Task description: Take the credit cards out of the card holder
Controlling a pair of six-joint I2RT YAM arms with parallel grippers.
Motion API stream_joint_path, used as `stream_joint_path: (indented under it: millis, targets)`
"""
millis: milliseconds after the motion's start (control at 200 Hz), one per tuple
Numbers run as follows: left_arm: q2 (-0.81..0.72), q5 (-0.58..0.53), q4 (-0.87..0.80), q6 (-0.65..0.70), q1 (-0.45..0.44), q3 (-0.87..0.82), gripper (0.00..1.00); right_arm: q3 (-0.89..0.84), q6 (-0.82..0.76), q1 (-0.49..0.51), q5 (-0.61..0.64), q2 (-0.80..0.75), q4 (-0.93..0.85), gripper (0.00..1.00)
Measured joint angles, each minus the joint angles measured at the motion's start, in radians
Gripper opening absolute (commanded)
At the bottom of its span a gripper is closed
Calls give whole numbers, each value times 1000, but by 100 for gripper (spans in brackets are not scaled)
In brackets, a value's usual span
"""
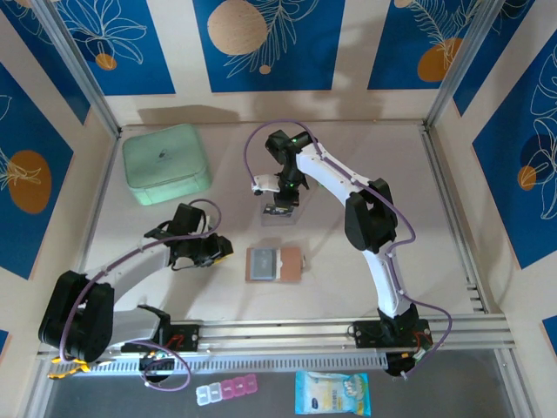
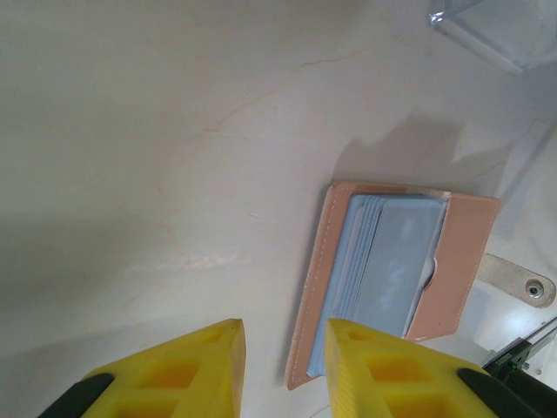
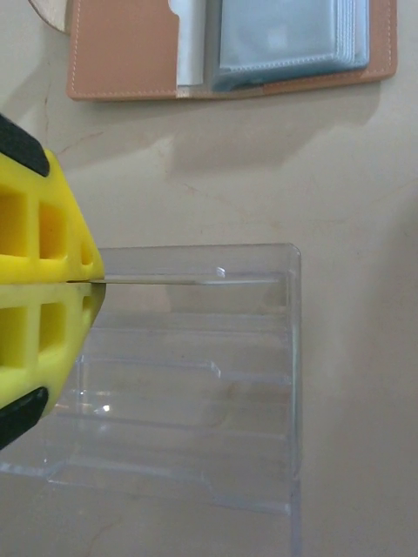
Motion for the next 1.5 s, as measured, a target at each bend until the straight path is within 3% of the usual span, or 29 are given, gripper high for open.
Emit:
stream_joint_path:
  millis: [365, 475, 645, 1005, 1125, 1291, 1496]
  targets:
    - [9, 0, 0, 0, 0, -1, 31, -5, 0, 0, -24, 20, -37, 0]
    - [9, 0, 0, 0, 0, -1, 31, -8, 0, 0, -31, 42, -37, 11]
    - [9, 0, 0, 0, 0, -1, 31, -8, 1, 0, -36, 52, -38, 17]
    - [9, 0, 0, 0, 0, -1, 31, -40, 32, -14, -13, -47, 68, 18]
    - [9, 5, 1, 0, 0, -1, 30, -68, 58, -14, -13, -102, 104, 13]
    - [17, 17, 4, 0, 0, 0, 27, -143, 168, -14, -36, -146, 174, 13]
    - [60, 39, 32, -3, -25, 12, 25, -353, 500, -6, -67, -255, 339, 15]
